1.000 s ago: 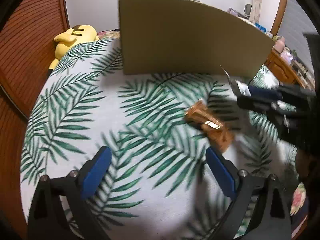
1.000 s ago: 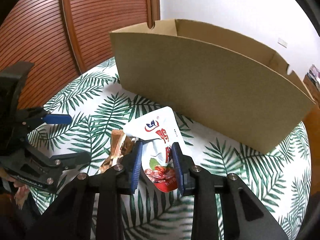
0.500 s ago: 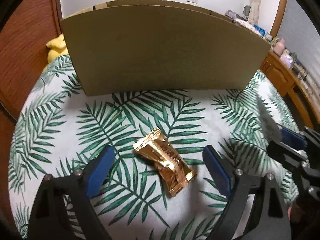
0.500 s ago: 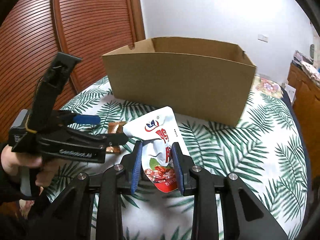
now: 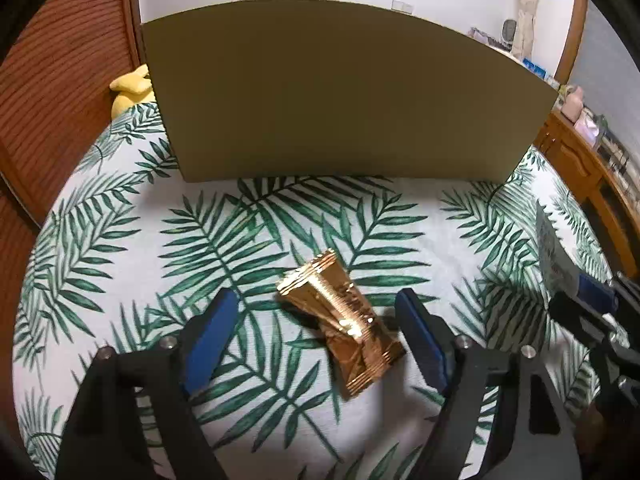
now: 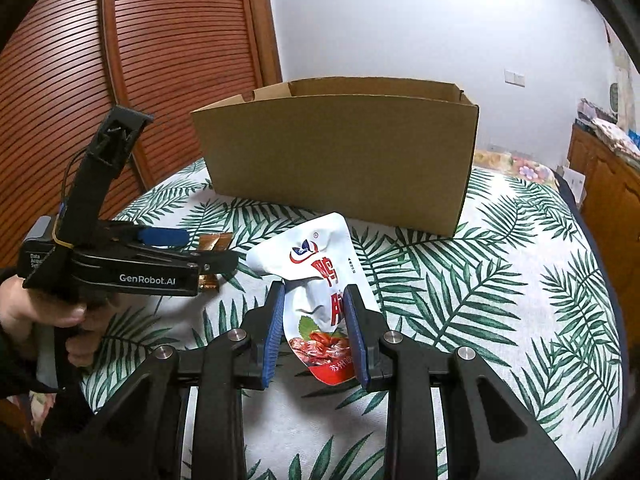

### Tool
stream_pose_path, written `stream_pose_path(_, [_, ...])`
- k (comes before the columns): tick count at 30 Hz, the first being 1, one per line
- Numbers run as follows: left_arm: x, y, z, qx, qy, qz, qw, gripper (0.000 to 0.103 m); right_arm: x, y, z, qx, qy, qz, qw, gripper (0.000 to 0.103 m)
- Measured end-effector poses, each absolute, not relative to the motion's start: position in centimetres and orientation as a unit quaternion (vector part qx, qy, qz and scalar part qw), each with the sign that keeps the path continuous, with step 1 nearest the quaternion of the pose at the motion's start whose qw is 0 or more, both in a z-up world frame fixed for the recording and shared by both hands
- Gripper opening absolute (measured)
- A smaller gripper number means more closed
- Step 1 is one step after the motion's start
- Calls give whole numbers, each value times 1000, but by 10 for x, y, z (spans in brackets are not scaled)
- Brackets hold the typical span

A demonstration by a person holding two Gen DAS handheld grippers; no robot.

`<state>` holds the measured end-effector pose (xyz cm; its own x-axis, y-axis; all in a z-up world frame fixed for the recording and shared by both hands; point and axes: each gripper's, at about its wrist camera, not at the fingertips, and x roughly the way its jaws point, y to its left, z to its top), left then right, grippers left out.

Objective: Organize snacks
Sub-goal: 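Grasp the brown wrapped snack with the left tool while the right tool grasps the red-labelled pouch, then lift both held snacks and carry them over the cardboard box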

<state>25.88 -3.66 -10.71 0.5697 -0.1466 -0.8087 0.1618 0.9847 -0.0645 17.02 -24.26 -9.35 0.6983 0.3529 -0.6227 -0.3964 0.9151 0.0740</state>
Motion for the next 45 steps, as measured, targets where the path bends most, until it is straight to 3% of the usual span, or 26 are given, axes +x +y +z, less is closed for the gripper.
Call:
stream_pose_path(2, [257,-37,-107,20,459,-81,885,72,169,-241,-94,-39,328,202,922,29])
stream_pose_path(6, [255,-34,-105,22,455,-70,888,41,167,-238,-95,-50,324,203,923,29])
stream_pose_path(10, [254,-29,-103,7,454,-79,888,24,170,-242,-96,-37,327,204,922,29])
stream_pose_path(30, [233,-23,-83,-9,415,-110,903,20,172,-246,-96,-28,328,198,923,29])
stream_pose_path(45, [229,-15,-27,-11,355,-137,925,20,172,-235,-74,-46,326,196,924,29])
